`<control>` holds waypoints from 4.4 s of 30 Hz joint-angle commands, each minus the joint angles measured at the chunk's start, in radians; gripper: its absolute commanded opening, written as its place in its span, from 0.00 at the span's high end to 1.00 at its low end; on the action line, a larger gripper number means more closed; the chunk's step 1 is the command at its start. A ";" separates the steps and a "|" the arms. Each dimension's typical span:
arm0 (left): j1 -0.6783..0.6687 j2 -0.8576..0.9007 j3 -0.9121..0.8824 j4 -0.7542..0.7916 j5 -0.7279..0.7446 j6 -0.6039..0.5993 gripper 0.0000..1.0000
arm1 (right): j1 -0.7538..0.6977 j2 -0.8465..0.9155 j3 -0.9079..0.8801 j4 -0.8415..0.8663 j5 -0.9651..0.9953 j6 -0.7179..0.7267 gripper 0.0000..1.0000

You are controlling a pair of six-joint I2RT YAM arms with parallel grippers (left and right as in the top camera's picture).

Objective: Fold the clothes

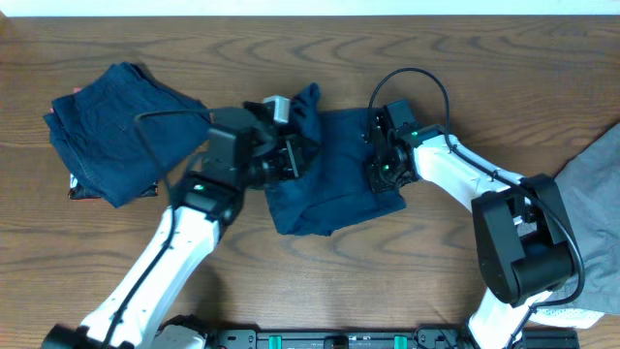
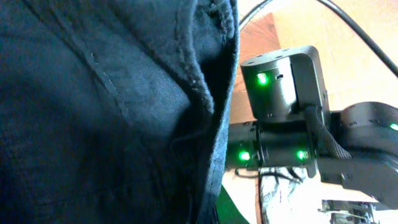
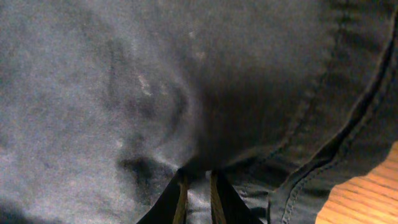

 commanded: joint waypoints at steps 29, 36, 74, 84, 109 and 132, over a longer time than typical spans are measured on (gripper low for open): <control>0.097 0.319 0.025 0.363 -0.345 0.222 0.41 | -0.137 -0.371 0.181 -0.265 -0.272 -0.042 0.65; 0.099 0.510 0.051 0.401 -0.344 0.244 0.42 | 0.032 -0.277 0.120 -0.245 -0.261 -0.014 0.64; 0.131 0.197 0.051 0.008 -0.213 0.429 0.02 | -0.082 -0.161 0.171 -0.092 0.060 0.005 0.40; 0.150 0.478 0.101 0.074 -0.044 0.551 0.02 | -0.073 -0.164 0.170 -0.195 0.035 0.035 0.35; 0.135 0.549 0.115 0.080 0.120 0.550 0.94 | -0.079 -0.165 0.169 -0.257 0.061 0.040 0.40; 0.983 0.227 0.300 -0.173 -0.180 0.523 0.94 | -0.179 -0.229 0.169 -0.306 0.102 0.056 0.40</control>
